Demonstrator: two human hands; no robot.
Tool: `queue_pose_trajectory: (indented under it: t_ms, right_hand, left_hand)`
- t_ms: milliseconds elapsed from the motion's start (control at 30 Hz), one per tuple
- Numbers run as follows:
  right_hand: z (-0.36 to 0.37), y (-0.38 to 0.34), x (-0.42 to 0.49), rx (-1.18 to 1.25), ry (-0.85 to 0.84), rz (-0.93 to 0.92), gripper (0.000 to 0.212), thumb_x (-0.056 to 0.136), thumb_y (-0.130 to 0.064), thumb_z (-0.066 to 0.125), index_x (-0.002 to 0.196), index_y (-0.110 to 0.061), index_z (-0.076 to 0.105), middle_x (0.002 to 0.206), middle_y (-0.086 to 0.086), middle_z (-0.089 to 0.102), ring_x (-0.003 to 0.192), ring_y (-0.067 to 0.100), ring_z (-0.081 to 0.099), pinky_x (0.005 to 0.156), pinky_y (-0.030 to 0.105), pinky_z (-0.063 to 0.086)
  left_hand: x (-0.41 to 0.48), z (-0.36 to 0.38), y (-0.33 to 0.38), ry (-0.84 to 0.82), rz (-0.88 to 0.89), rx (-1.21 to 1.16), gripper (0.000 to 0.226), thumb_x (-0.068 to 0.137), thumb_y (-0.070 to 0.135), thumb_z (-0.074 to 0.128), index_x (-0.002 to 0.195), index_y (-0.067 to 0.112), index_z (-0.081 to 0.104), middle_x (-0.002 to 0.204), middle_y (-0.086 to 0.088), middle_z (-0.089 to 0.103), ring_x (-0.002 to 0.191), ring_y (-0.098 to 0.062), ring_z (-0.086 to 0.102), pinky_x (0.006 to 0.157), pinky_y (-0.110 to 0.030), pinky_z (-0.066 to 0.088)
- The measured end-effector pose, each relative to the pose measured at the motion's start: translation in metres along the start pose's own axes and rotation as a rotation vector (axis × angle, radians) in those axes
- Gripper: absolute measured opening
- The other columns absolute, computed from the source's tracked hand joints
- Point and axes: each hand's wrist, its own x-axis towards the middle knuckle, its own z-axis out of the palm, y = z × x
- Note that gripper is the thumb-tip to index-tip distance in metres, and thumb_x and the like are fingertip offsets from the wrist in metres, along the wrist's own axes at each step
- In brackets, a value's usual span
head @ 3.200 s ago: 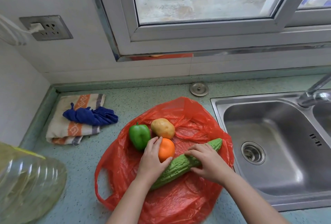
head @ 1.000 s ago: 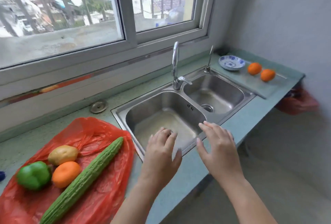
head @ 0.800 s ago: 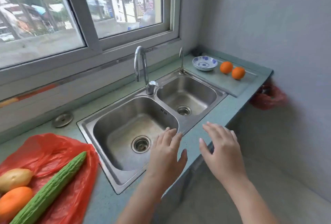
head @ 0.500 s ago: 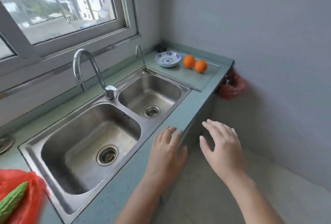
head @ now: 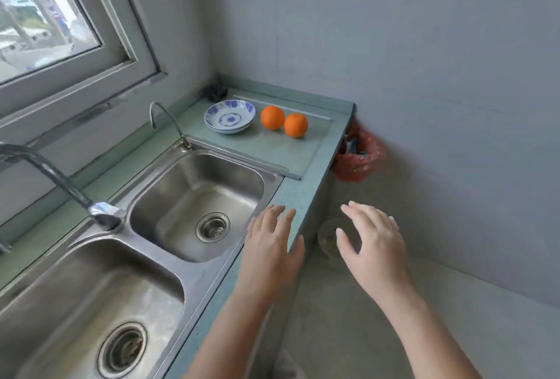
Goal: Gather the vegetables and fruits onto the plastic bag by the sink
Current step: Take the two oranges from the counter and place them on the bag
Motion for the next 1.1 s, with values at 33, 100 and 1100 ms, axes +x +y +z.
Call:
queue_pose_trajectory:
  t_ms: [33, 100, 1100]
  right_hand:
    - [0.005, 0.000, 0.017, 0.001, -0.009, -0.002, 0.037, 0.077, -0.030, 0.048, 0.104, -0.009, 0.064, 0.108, 0.011, 0.066, 0.099, 0.030, 0.061, 0.088, 0.056, 0.042]
    - [0.015, -0.001, 0.048, -0.006, -0.029, -0.021, 0.035, 0.075, -0.024, 0.056, 0.106, -0.009, 0.063, 0.110, 0.011, 0.065, 0.101, 0.031, 0.060, 0.090, 0.056, 0.040]
    - [0.167, 0.099, 0.321, 0.146, -0.393, -0.222, 0.045, 0.078, -0.025, 0.057, 0.119, -0.006, 0.054, 0.120, 0.014, 0.058, 0.111, 0.030, 0.053, 0.092, 0.045, 0.043]
  left_hand:
    - [0.016, 0.002, -0.006, 0.006, -0.001, 0.000, 0.045, 0.080, 0.033, 0.043, 0.113, 0.006, 0.057, 0.113, -0.014, 0.060, 0.109, -0.036, 0.054, 0.090, -0.049, 0.046]
    - [0.046, 0.005, -0.020, 0.008, 0.001, -0.007, 0.046, 0.081, 0.033, 0.042, 0.114, 0.006, 0.056, 0.114, -0.014, 0.059, 0.112, -0.036, 0.052, 0.091, -0.046, 0.044]
    - [0.274, 0.115, -0.112, 0.079, -0.358, -0.055, 0.044, 0.079, 0.029, 0.049, 0.113, 0.002, 0.056, 0.112, -0.017, 0.059, 0.104, -0.033, 0.056, 0.087, -0.037, 0.045]
